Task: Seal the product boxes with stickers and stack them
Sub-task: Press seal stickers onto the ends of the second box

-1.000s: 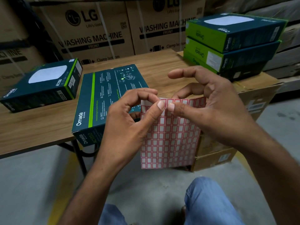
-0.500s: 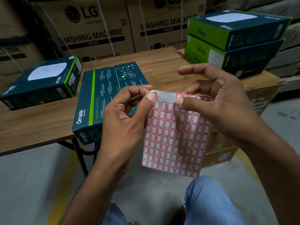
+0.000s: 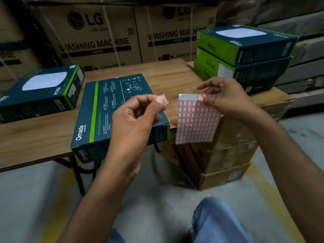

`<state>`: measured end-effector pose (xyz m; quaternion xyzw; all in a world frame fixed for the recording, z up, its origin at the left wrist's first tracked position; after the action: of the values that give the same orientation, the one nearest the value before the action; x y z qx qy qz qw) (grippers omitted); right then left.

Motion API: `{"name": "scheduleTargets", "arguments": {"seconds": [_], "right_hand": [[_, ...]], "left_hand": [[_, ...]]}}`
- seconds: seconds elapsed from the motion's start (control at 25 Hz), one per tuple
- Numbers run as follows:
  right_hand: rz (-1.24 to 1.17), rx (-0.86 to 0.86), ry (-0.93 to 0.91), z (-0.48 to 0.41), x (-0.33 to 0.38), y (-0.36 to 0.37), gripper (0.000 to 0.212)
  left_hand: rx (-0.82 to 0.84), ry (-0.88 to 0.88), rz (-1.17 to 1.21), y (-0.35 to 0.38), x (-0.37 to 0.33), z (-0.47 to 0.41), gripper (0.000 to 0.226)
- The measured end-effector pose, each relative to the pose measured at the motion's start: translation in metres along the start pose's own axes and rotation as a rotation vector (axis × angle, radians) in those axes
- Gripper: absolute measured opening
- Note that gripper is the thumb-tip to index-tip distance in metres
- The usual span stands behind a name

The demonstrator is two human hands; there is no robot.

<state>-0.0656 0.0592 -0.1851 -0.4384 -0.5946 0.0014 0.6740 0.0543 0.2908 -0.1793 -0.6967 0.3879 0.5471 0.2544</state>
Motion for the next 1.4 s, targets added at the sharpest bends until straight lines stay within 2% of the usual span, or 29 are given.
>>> {"name": "scheduleTargets", "arguments": {"seconds": [0.36, 0.6, 0.68, 0.8, 0.92, 1.08, 1.16, 1.24, 1.32, 1.4], "right_hand": [[0.194, 0.07, -0.014, -0.1, -0.035, -0.005, 0.024], [0.398, 0.05, -0.02, -0.116, -0.052, 0.008, 0.027], [0.305, -0.083, -0.057, -0.103, -0.043, 0.004, 0.022], [-0.127, -0.239, -0.154, -0.049, -0.002, 0.011, 0.013], [-0.487, -0.115, -0.316, 0.013, 0.051, 0.051, 0.012], [-0.613, -0.002, -0.419, 0.049, 0.082, 0.094, 0.012], [-0.553, -0.014, -0.419, 0.053, 0.085, 0.105, 0.012], [-0.359, -0.055, -0.406, 0.058, 0.085, 0.113, 0.013], [-0.157, -0.101, -0.385, 0.06, 0.084, 0.121, 0.014], [-0.047, -0.124, -0.362, 0.06, 0.08, 0.128, 0.016]], "left_hand": [[-0.026, -0.07, 0.043, 0.002, 0.0, -0.022, 0.011], [-0.022, -0.066, 0.071, -0.003, -0.003, -0.024, 0.008], [-0.016, -0.061, 0.071, -0.006, -0.004, -0.02, 0.009], [-0.021, -0.043, 0.08, -0.013, -0.005, -0.013, 0.012], [-0.06, -0.033, 0.019, -0.028, -0.007, 0.001, 0.021], [-0.077, -0.016, -0.081, -0.053, -0.012, 0.025, 0.025], [-0.084, 0.006, -0.092, -0.065, -0.014, 0.035, 0.024], [-0.109, 0.025, -0.137, -0.08, -0.015, 0.043, 0.017], [-0.145, 0.055, -0.286, -0.098, -0.016, 0.048, 0.005], [-0.163, 0.059, -0.45, -0.112, -0.014, 0.05, 0.003]]}}
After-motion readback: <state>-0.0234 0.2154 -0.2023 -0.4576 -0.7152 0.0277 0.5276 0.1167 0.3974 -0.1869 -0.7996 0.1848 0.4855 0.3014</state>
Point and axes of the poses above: each hand's wrist, its own z-axis away from the middle knuckle, its own y-axis out of the palm, x = y × z, the point moved 8 cm from there along -z, towards the middle knuckle, and after that the axes turned 14 degrees about x, right-handed, at the moved point
